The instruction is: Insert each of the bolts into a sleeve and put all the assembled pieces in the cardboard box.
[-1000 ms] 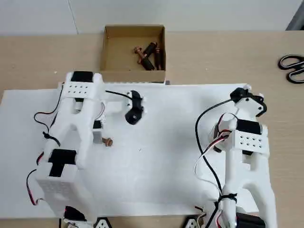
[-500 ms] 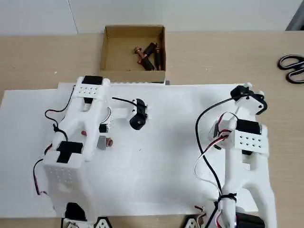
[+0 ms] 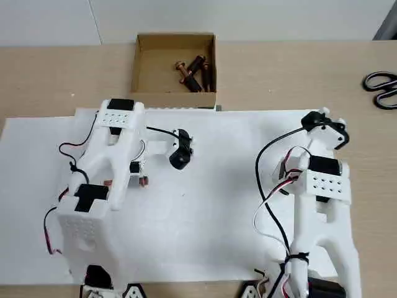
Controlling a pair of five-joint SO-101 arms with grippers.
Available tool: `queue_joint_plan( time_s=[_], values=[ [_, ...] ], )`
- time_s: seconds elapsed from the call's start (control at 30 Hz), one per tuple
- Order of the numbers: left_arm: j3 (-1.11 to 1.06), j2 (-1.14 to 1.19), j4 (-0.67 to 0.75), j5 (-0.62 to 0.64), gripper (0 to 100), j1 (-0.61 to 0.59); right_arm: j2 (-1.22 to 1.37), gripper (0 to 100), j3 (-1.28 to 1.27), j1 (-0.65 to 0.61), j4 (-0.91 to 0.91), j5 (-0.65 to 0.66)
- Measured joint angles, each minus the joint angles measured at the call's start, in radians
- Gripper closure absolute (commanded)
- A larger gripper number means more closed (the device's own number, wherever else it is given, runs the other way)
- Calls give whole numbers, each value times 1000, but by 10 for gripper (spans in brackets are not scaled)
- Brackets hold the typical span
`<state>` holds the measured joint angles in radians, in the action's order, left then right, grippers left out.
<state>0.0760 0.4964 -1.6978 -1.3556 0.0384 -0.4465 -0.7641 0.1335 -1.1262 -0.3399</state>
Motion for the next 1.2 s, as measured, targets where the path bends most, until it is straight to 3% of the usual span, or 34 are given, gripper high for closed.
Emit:
queue_joint_plan(
  time_s=[0.27,0.47,0.57,0.77,1.03,1.1,1.2],
  values=[
    [71,5,-23,0,994,8,0,996,0,0,0,0],
    [282,5,-26,5,994,11,-54,996,32,0,-31,0],
    [417,5,-29,77,994,23,-135,996,91,0,-80,0],
    [666,-5,-34,520,994,89,-293,996,147,-74,-213,0],
    [684,-226,-40,1143,994,180,-437,996,147,-158,-284,68],
    [661,-308,-40,1241,994,192,-460,996,147,-184,-290,98],
    [611,-453,-40,1283,994,210,-489,996,147,-236,-292,118]
  ],
)
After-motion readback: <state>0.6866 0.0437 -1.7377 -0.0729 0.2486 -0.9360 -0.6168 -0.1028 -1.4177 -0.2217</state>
